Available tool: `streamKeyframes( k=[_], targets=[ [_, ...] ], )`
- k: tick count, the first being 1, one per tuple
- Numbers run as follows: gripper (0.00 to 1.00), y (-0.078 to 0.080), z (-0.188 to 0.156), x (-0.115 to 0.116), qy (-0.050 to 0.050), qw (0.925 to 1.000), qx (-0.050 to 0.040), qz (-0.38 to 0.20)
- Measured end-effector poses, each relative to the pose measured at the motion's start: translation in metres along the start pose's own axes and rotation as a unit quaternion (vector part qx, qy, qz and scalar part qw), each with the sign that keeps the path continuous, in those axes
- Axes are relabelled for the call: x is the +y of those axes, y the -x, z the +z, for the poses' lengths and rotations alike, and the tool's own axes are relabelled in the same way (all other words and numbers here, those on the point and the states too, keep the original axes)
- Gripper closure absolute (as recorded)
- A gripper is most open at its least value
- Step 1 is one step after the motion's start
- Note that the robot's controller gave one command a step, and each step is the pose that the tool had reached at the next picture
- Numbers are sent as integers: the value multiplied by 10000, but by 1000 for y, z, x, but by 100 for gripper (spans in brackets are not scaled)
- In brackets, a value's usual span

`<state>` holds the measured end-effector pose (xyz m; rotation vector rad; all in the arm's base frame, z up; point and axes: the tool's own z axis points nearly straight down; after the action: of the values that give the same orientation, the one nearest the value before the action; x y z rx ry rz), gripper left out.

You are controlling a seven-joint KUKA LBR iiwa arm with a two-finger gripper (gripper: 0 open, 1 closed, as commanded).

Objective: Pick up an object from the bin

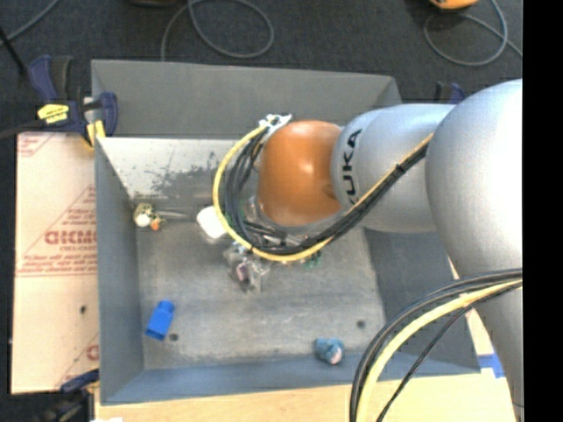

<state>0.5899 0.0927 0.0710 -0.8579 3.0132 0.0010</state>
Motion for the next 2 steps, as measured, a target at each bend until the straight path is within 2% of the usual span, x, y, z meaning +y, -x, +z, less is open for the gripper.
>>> streamKeyframes(
  k=[1, 2],
  targets=[
    [100, 1, -33, -5, 6, 9999, 19, -159],
    [100, -1, -78, -13, -4, 9996, -3, -275]
  ],
)
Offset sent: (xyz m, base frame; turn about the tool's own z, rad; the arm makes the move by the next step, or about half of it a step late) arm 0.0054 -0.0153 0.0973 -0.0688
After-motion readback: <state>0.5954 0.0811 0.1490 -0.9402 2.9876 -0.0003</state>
